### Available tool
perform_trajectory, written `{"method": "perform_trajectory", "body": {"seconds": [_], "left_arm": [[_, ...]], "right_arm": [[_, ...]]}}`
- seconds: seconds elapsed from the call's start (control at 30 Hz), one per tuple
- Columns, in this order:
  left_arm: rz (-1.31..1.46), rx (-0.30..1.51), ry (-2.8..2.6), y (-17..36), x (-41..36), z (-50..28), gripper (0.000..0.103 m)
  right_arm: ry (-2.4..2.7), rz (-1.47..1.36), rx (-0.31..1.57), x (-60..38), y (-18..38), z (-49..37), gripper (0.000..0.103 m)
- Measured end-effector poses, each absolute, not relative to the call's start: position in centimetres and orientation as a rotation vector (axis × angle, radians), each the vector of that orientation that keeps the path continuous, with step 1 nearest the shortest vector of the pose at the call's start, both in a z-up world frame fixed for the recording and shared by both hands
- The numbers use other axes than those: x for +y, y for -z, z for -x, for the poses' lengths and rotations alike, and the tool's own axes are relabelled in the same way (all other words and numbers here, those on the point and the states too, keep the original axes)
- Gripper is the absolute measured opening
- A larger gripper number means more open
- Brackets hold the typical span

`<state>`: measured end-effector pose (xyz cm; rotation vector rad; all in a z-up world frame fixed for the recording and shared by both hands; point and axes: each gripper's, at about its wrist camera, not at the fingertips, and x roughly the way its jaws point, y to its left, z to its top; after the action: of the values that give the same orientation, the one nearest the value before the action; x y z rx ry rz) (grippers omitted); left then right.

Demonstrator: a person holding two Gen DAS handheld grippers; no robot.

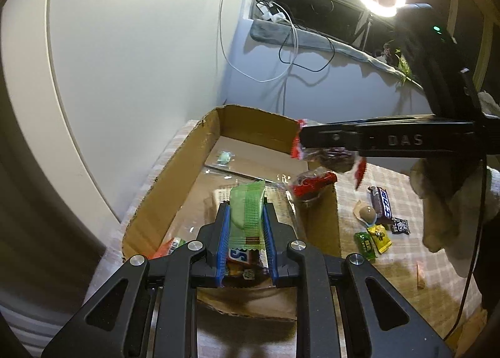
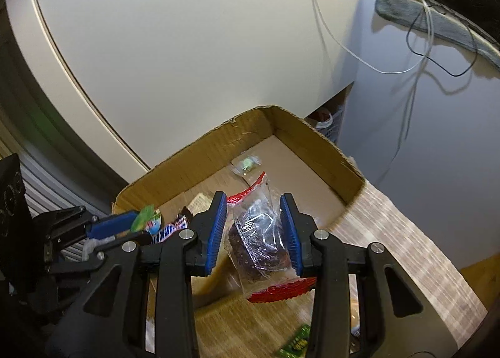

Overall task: Organize snacks
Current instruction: 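Carry the green candy with left gripper while right carries the jerky bag to the box, then open both grippers to release the snacks into the box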

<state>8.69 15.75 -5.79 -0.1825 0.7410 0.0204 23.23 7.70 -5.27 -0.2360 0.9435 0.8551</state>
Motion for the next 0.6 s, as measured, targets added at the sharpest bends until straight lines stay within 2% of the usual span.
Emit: {"method": "perform_trajectory", "body": {"seconds": [0.5,0.57,0.6], "left_arm": [[0.183,0.747,-0.041,6.1,16.0,-9.2,0.02],[0.182,0.748,-0.044,6.0,16.1,-9.2,0.02],[0.182,0.747,-0.046,6.1,16.1,-9.2,0.021]], "right_arm": [[-0.867,0.253,0.965,10.2,6.5,-24.0,0.039],[-0.857,0.256,0.959,10.2,6.4,-24.0,0.052],[-0.852,0.256,0.953,10.2,6.3,-24.0,0.064]]}}
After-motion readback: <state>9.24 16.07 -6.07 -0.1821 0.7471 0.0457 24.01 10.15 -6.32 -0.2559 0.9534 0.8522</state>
